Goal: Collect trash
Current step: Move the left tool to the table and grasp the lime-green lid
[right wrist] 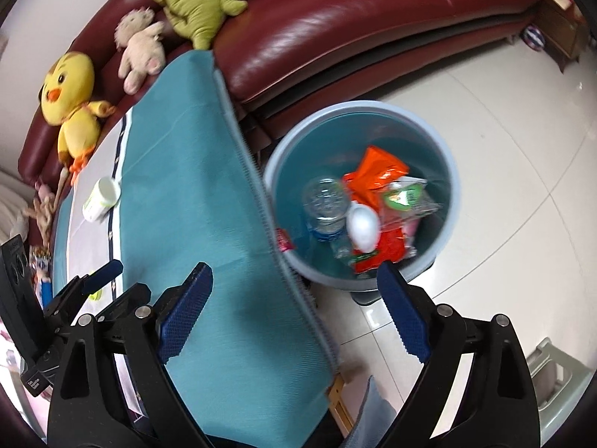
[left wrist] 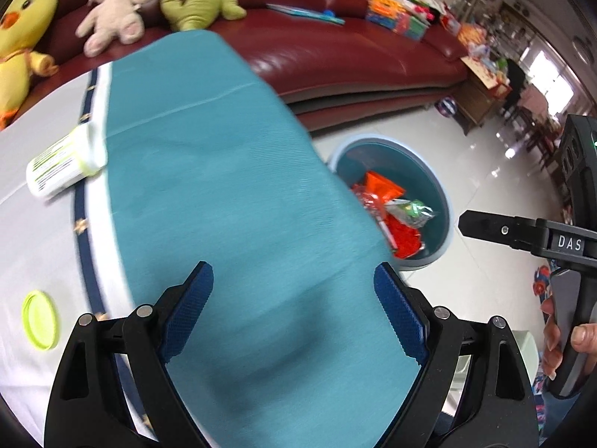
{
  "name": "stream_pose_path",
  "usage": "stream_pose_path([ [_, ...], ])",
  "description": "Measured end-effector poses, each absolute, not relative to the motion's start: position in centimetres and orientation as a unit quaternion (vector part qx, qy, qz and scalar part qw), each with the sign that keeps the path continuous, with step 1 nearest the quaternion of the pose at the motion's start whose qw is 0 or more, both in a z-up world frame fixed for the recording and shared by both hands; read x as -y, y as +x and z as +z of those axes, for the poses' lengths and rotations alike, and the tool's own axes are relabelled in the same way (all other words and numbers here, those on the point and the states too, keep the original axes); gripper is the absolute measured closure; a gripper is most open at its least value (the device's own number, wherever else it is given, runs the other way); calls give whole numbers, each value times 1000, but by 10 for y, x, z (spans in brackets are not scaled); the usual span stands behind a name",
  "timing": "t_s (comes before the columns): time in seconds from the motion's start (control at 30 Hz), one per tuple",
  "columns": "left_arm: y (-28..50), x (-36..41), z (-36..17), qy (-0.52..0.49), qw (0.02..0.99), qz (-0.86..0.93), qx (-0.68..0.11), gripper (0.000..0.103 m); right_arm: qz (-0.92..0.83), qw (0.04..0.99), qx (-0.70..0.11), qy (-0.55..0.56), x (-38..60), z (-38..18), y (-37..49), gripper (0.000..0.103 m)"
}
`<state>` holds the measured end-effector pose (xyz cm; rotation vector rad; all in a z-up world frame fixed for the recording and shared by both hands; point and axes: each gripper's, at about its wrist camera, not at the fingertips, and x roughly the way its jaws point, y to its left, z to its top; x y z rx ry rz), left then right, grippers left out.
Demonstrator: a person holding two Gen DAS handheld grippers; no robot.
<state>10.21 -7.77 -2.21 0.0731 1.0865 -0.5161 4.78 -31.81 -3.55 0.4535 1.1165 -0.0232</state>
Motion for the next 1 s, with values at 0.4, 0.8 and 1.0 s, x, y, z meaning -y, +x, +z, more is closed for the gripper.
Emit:
stream_pose_path([
  [0.4,94,-54,-32,-15,846,-143,-513,15,63,815,-561,129,216,-32,76,17],
  [0.8,95,-135,-55,-2,868,-61,-493,18,111,803,-583,66,134,-39,100,17],
  [1.0,97,-136,-63,24,874,-55,-481,50,124,797,-591,35,108,-41,116,17],
])
